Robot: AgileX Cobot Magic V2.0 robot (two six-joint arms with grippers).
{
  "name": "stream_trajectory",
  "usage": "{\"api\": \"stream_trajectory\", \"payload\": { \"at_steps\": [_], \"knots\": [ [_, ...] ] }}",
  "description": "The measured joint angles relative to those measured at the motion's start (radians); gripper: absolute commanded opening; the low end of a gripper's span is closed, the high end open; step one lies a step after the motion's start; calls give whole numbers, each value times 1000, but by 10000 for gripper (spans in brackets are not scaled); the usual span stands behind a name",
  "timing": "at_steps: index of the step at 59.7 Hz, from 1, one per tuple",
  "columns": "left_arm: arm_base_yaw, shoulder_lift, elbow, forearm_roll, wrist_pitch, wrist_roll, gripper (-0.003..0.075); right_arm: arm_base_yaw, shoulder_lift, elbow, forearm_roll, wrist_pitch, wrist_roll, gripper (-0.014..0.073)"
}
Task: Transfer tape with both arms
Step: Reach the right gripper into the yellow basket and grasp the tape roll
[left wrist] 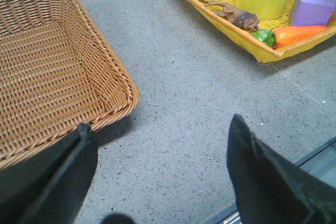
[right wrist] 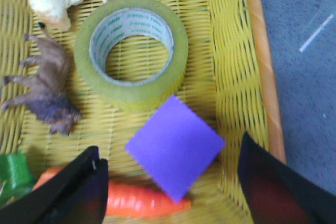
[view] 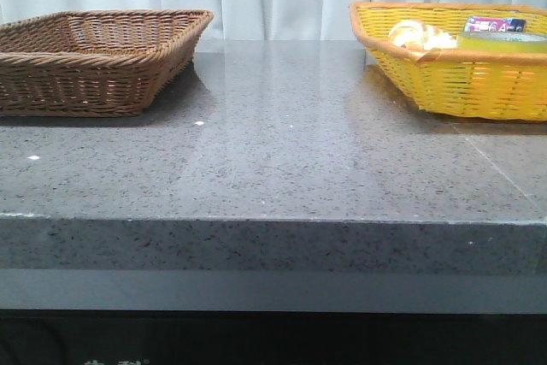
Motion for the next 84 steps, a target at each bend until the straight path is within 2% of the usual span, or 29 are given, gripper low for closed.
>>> {"api": "stream_trajectory", "payload": {
  "at_steps": [27, 45, 49, 56, 65, 70, 84],
  "knots": [
    [0, 0, 0, -6, 4, 0, 512, 0, 443, -433, 0, 163, -61, 540],
    [0, 0, 0, -8, 4, 0, 512, 0, 620, -586, 0, 189, -77, 535],
    [0, 0, 0, -8, 4, 0, 512, 0, 642, -595, 0, 187, -77, 487],
    [0, 0, 0, -8, 4, 0, 512, 0, 672, -598, 0, 185, -80, 310],
    [0, 0, 0, -10, 4, 0, 512, 0, 691, -599, 0, 185, -80, 158],
    [0, 0, 0, -10, 4, 0, 512, 0, 691, -604, -2, 189, -81, 129],
    [0, 0, 0, -10, 6, 0, 512, 0, 676, -658, -8, 234, -82, 129]
  ]
}}
